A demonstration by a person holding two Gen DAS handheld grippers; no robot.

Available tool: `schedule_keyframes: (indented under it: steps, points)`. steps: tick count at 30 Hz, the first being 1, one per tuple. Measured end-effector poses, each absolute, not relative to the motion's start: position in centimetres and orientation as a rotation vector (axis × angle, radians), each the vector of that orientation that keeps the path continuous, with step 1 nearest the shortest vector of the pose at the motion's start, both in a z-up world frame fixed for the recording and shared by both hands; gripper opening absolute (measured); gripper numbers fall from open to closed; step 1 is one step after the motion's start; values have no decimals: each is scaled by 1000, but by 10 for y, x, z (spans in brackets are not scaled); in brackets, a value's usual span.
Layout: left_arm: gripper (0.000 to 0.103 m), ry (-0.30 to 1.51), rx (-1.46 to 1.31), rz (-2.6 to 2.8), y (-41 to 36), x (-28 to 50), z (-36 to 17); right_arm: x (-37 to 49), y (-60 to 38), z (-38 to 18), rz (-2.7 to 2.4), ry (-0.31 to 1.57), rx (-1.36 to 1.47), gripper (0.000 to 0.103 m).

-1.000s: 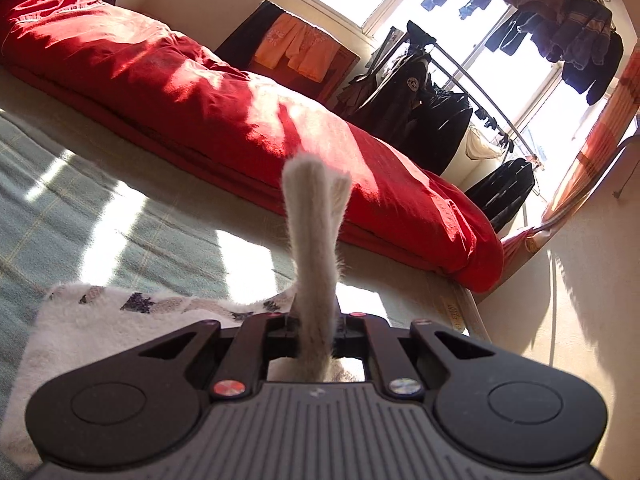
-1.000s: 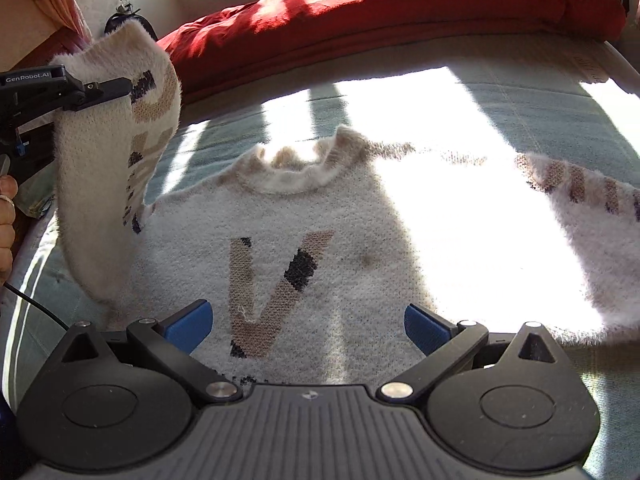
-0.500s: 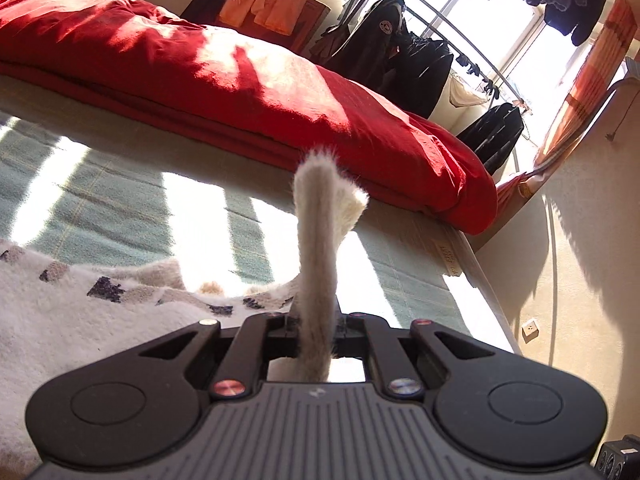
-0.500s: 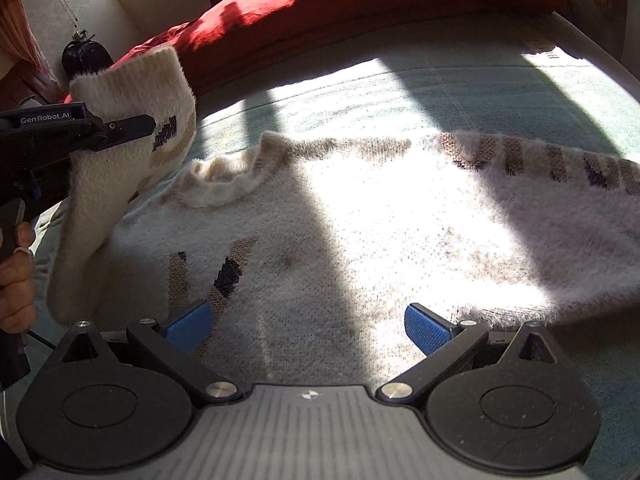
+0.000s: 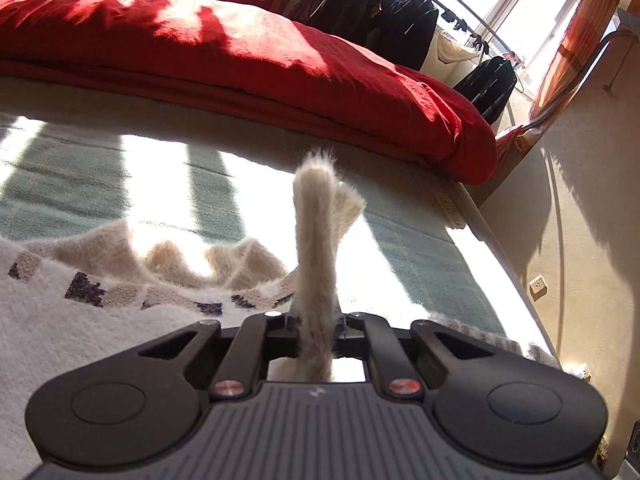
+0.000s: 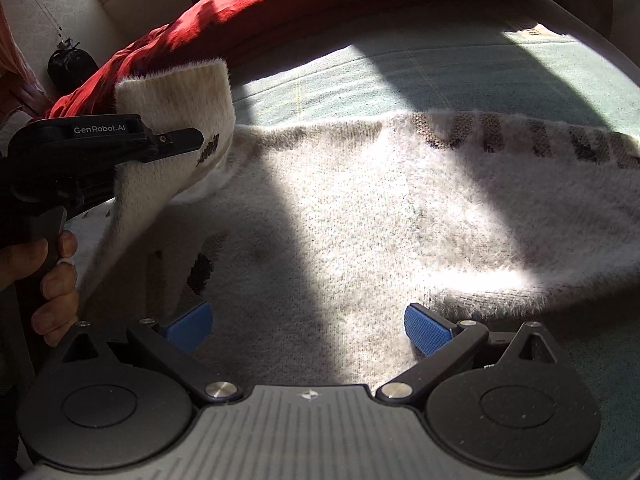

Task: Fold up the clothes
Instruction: 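Fold the held side over the sweater body and open the left tool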

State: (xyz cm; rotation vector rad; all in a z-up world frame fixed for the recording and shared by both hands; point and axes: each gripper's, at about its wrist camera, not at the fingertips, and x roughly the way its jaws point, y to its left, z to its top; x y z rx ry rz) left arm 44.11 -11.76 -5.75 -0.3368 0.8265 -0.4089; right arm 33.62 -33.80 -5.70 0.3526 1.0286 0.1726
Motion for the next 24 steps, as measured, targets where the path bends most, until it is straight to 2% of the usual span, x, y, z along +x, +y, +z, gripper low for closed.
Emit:
schedule_keyframes:
  steps: [9, 12, 14, 17, 24]
  points:
    - [9, 896, -201, -435, -135, 439, -81, 340, -334, -67, 185, 1054, 356, 103]
    - [17, 900, -144, -445, -138, 434, -81, 341, -333, -68, 185, 1058, 350, 103]
    - [29, 894, -119, -460, -138, 430, -79, 341, -333, -68, 183, 1059, 351, 103]
    - [38, 881, -86, -487, -136, 422, -74, 343, -332, -67, 176, 1056, 350, 103]
    - [53, 824, 13, -544, -113, 396, -55, 346, -323, -62, 155, 1048, 367, 103]
